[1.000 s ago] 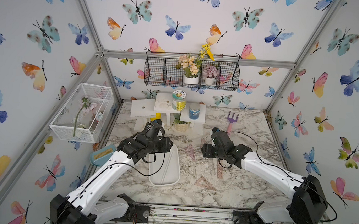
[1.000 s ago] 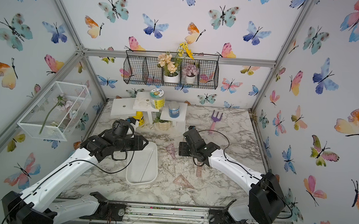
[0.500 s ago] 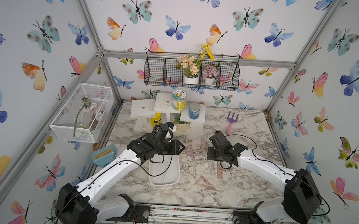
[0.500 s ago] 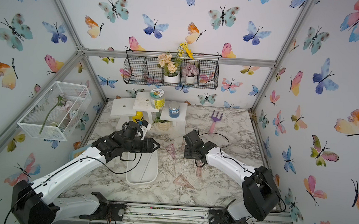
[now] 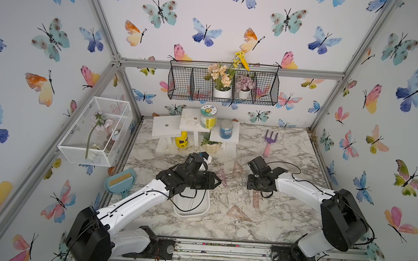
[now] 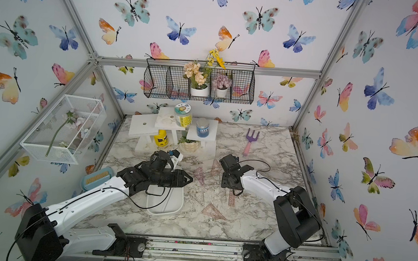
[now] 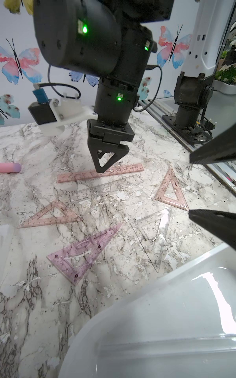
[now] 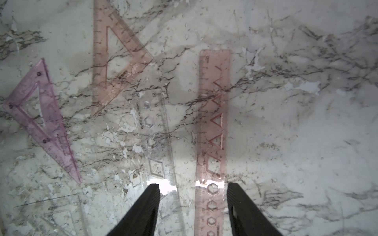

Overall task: Put the scattered rulers into the storage box
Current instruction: Pick up the ruler from the center of the board.

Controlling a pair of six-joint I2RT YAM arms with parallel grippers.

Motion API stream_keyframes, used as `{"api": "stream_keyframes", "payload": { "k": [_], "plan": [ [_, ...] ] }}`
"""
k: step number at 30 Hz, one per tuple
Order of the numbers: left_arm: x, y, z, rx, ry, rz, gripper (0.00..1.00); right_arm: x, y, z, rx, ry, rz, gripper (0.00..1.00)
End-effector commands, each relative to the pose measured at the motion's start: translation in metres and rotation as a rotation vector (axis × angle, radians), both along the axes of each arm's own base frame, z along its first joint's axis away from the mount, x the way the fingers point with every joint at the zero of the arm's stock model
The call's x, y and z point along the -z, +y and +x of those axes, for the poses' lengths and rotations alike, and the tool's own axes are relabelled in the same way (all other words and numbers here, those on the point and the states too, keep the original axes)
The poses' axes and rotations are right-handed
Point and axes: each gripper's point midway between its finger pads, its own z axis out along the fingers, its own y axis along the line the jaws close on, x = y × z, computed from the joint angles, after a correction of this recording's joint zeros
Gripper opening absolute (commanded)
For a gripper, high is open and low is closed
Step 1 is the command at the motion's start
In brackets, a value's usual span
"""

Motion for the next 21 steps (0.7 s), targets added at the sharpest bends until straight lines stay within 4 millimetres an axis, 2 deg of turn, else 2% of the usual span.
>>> {"api": "stream_keyframes", "payload": {
  "k": [1,6,13,21],
  "plan": [
    [0.002,-0.013,-0.004,0.03,0.023,-0.046,0.41,0.012,-0.007,-0.002,0.002,0.035,-0.029,0.59],
    [0.007,-0.023,-0.005,0.052,0.039,-0.06,0.41,0.021,-0.009,0.0,0.003,0.059,-0.034,0.59],
    [0.007,-0.031,-0.001,0.068,0.046,-0.067,0.4,0.029,-0.002,0.002,-0.012,0.092,-0.019,0.56],
    [0.009,-0.03,-0.004,0.079,0.048,-0.06,0.4,0.032,0.002,0.004,-0.012,0.101,-0.013,0.55]
  ]
}}
